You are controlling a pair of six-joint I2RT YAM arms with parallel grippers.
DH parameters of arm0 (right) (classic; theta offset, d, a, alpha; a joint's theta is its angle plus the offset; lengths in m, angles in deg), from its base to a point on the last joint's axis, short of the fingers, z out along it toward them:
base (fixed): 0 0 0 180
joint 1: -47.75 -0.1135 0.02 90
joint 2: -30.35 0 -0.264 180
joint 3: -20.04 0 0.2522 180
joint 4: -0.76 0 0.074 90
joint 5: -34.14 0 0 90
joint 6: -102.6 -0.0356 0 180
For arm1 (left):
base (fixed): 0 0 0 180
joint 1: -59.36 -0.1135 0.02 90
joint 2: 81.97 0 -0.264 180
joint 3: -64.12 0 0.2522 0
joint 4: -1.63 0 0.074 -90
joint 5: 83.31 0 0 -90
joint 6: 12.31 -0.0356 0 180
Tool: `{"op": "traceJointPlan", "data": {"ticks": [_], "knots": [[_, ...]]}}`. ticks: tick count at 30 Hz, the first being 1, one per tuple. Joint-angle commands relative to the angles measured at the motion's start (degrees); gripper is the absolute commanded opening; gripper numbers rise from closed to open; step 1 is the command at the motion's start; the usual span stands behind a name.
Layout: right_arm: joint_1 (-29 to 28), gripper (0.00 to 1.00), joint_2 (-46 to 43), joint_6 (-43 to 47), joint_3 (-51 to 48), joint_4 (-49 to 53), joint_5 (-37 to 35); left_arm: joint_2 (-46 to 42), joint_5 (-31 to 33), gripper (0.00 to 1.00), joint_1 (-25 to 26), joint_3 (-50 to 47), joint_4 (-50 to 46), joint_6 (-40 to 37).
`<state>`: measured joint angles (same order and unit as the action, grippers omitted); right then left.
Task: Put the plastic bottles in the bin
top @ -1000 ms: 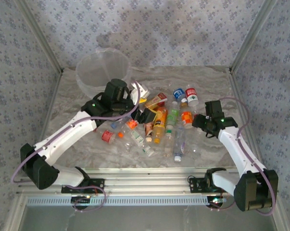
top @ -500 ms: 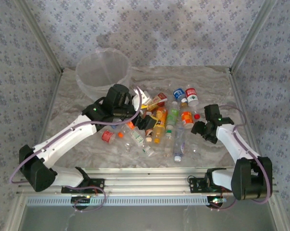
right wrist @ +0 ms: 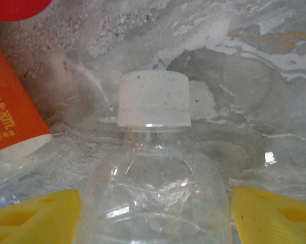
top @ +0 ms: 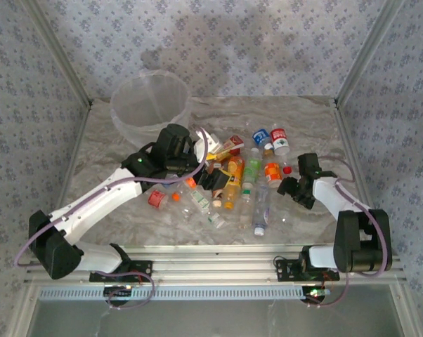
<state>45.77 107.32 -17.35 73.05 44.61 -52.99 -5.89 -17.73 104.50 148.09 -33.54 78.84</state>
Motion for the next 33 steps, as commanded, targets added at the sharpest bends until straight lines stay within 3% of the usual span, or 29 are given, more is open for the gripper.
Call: {"op": "traceJointPlan", "data": {"ticks": [1, 21, 28, 33], "knots": [[0.6, 0.79, 1.6, 1.3, -0.6, -2.5, 0.9, 0.5, 0.1, 1.00, 0.5, 0.0, 0.8, 0.8], [1.2, 0.62, 0.5, 1.8, -3.1, -6.3, 1.2, 1.5, 1.3, 1.00, 1.5, 0.4, -0.1, 0.8], [0.8, 0.57, -5.5, 2.2, -2.0, -3.5, -1.1, 1.9, 2.0, 1.00, 1.6, 1.3, -0.2, 4.4], [-1.2, 0.56, -14.3, 1.1, -0.2, -1.2, -3.1, 2.0, 2.6, 1.00, 1.6, 2.8, -0.1, 12.3]]}}
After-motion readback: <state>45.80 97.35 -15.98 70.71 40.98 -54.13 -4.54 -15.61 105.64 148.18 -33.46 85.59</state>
